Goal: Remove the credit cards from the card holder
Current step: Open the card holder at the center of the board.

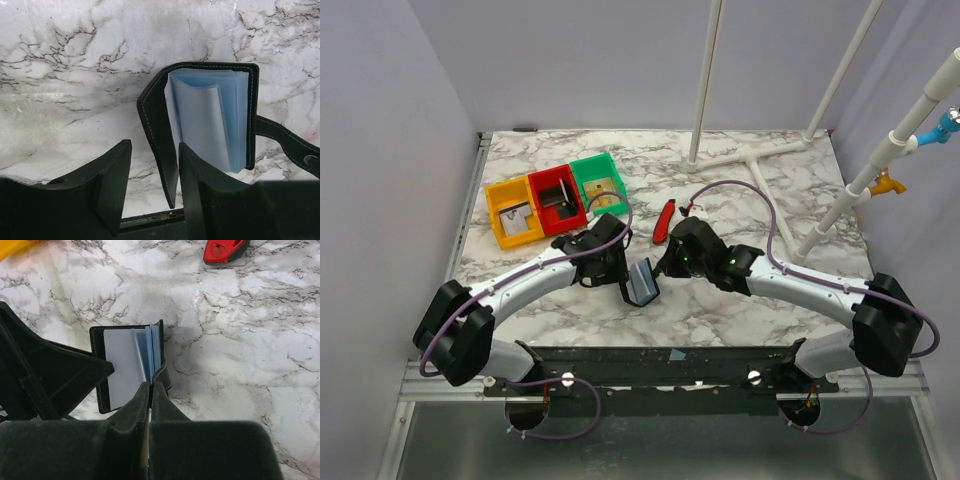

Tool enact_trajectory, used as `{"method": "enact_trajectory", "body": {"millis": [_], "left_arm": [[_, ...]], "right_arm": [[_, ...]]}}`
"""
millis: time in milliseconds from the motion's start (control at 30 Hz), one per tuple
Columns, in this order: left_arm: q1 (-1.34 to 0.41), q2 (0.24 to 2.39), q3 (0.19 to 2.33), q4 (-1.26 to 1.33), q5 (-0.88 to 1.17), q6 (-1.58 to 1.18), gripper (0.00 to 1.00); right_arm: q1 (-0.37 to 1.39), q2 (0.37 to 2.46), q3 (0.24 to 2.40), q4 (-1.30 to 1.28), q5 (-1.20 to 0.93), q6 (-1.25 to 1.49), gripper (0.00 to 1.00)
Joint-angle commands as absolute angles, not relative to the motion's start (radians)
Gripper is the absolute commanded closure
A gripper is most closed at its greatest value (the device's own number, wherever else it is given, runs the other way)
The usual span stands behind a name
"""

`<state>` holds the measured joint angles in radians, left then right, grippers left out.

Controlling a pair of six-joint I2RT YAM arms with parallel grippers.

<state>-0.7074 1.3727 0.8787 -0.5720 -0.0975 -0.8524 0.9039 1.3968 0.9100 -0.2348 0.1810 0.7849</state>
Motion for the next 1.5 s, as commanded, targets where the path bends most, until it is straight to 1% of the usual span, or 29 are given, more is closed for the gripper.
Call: {"method": "enact_trajectory", "body": {"millis": [0, 133, 333, 533, 567, 700, 767, 933, 1200, 1467], "left_arm": [[-0.709, 1.352, 0.865, -0.585, -0.126, -0.833, 0.55], [-0.710, 1.365, 0.855, -0.570, -0.120, -0.834, 0.57], [-0.710, 1.403, 0.842, -0.549, -0.119, -0.834, 0.64], [-0.700, 1.409, 0.835, -0.563, -0.155, -0.828, 0.63], [-0.696, 1.404, 0.833, -0.567, -0.158, -0.826, 0.62], [-0.678, 1.365, 0.837, -0.592, -0.178, -0.811, 0.53], [-0.676, 1.345, 0.846, -0.605, -0.184, -0.803, 0.52], [-0.674, 1.326, 0.857, -0.585, -0.143, -0.795, 0.52], [-0.675, 1.357, 0.850, -0.506, -0.055, -0.813, 0.55], [-0.674, 1.382, 0.841, -0.481, -0.056, -0.830, 0.58]], "right_arm": [[0.910, 1.376, 0.927, -0.261, 0.212, 0.779, 0.99], [0.909, 1.372, 0.934, -0.263, 0.215, 0.774, 0.99], [0.910, 1.366, 0.945, -0.273, 0.215, 0.767, 0.99], [0.910, 1.362, 0.966, -0.285, 0.216, 0.760, 0.99], [0.910, 1.362, 0.969, -0.286, 0.216, 0.757, 0.99], [0.909, 1.365, 0.980, -0.290, 0.215, 0.753, 0.99], [0.910, 1.369, 0.983, -0.291, 0.214, 0.752, 0.99], [0.910, 1.377, 0.985, -0.289, 0.212, 0.753, 0.99], [0.910, 1.380, 1.004, -0.291, 0.199, 0.749, 0.99], [0.917, 1.404, 1.034, -0.291, 0.194, 0.744, 0.99]]}}
